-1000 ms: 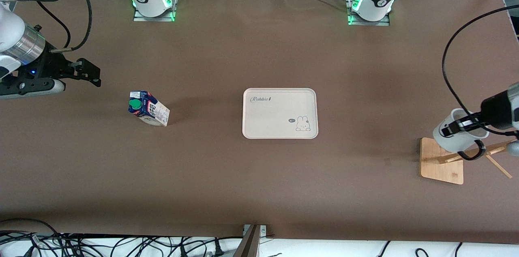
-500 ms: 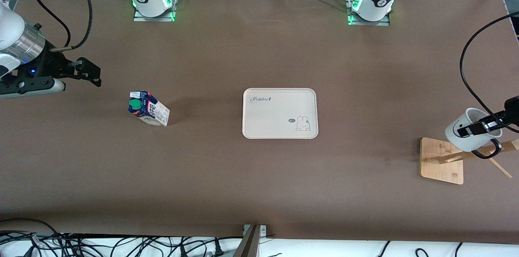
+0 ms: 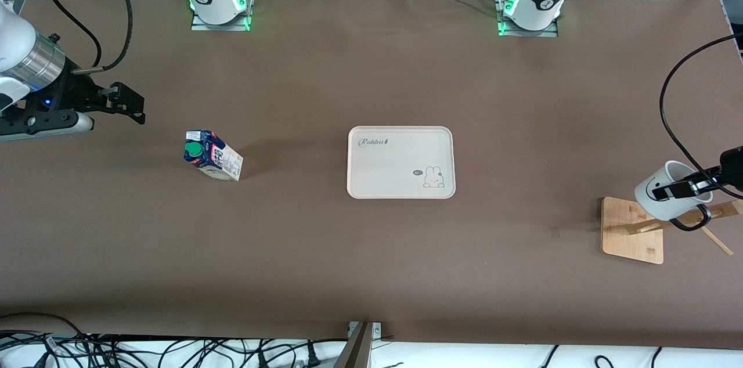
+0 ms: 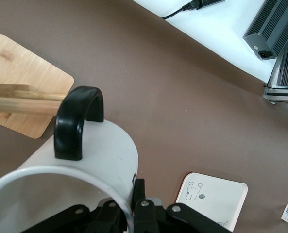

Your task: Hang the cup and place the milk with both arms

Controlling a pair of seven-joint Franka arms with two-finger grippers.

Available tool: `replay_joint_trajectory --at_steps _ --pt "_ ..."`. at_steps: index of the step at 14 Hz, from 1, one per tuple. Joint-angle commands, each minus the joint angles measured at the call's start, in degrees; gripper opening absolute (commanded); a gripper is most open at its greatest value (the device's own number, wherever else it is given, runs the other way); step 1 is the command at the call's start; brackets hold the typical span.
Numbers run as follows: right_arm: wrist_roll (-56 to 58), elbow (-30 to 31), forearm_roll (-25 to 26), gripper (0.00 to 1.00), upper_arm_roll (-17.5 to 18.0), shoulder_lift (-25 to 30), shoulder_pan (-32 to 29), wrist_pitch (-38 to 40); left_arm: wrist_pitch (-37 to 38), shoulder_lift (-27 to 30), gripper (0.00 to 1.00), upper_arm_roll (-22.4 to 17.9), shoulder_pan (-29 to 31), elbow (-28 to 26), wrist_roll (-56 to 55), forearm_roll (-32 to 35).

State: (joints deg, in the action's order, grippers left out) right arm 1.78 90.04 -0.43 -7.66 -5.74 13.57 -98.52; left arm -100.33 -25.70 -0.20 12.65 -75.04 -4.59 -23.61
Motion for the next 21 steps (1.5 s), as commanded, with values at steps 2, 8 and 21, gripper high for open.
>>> replay_joint_trajectory --at_steps 2,8,21 --pt "-0.7 -1.7 0.3 1.00 -0.2 -0.8 0.3 0.9 0.2 -0.6 0.00 0.6 2.3 0.2 5.7 -1.6" --pt "-0.7 -1.7 0.3 1.00 -0.2 -0.8 0.3 0.9 0.1 -1.2 1.00 0.6 3.8 0.1 12.7 -2.3" --pt "-0.6 -1.7 0.3 1.00 -0.2 -0.9 0.1 0.9 11.4 9.7 1.00 5.0 -0.2 0.8 11.8 19.4"
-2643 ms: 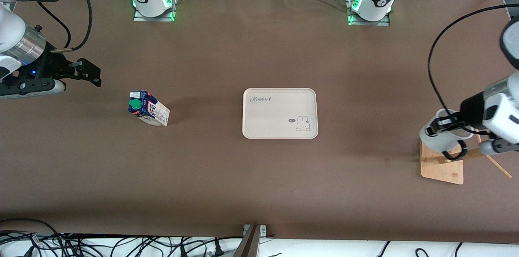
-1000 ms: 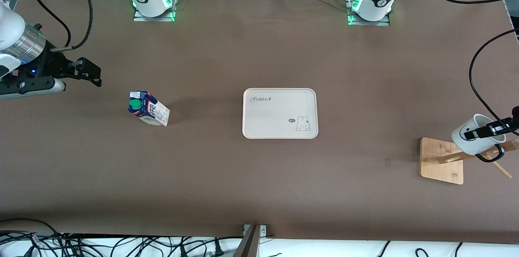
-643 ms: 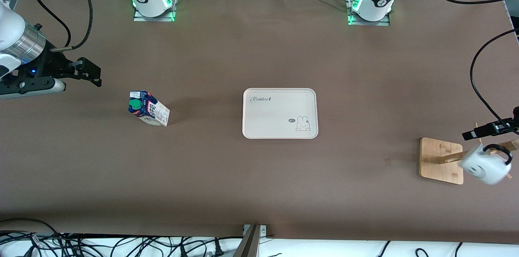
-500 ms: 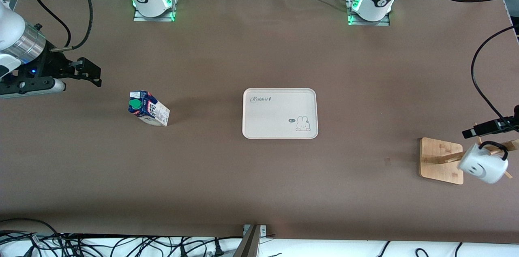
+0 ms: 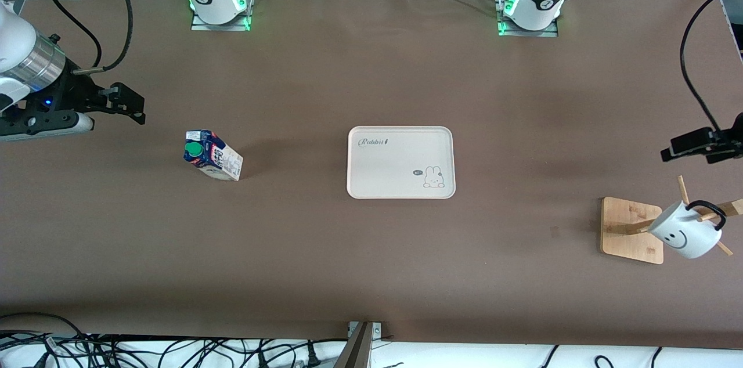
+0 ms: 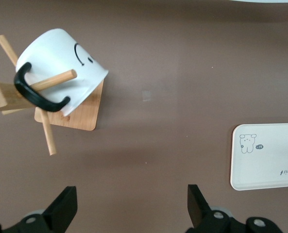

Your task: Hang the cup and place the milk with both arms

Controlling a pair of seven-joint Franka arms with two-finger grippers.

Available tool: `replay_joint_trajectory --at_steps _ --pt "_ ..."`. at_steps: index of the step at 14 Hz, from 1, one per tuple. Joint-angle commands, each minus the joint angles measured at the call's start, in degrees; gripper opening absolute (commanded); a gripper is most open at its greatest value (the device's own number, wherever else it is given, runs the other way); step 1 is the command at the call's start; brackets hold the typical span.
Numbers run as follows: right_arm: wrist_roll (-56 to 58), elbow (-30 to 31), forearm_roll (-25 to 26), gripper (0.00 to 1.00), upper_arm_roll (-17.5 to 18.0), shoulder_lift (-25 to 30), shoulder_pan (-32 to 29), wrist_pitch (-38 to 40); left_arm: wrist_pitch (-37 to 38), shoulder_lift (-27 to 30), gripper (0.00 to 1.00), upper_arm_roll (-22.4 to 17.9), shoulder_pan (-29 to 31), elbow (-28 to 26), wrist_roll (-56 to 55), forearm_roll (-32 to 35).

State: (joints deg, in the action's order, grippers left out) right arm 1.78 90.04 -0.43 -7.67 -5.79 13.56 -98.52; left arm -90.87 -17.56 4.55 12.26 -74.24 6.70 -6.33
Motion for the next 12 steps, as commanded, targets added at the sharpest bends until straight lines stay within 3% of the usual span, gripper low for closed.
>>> replay_joint_trajectory --at_steps 1,5,12 --pt "-0.6 -1.7 0.3 1.00 -0.2 -0.8 0.1 0.9 4.5 2.2 1.00 0.5 0.0 0.8 0.6 2.8" --pt "-0.6 -1.7 0.3 1.00 -0.1 -0.8 0.1 0.9 10.1 2.9 1.00 2.7 -4.7 2.4 0.5 10.2" --pt "-0.6 -1.6 0.1 1.00 -0.1 -0.8 0.1 1.0 14.2 5.9 1.00 4.1 -4.8 2.5 0.5 5.5"
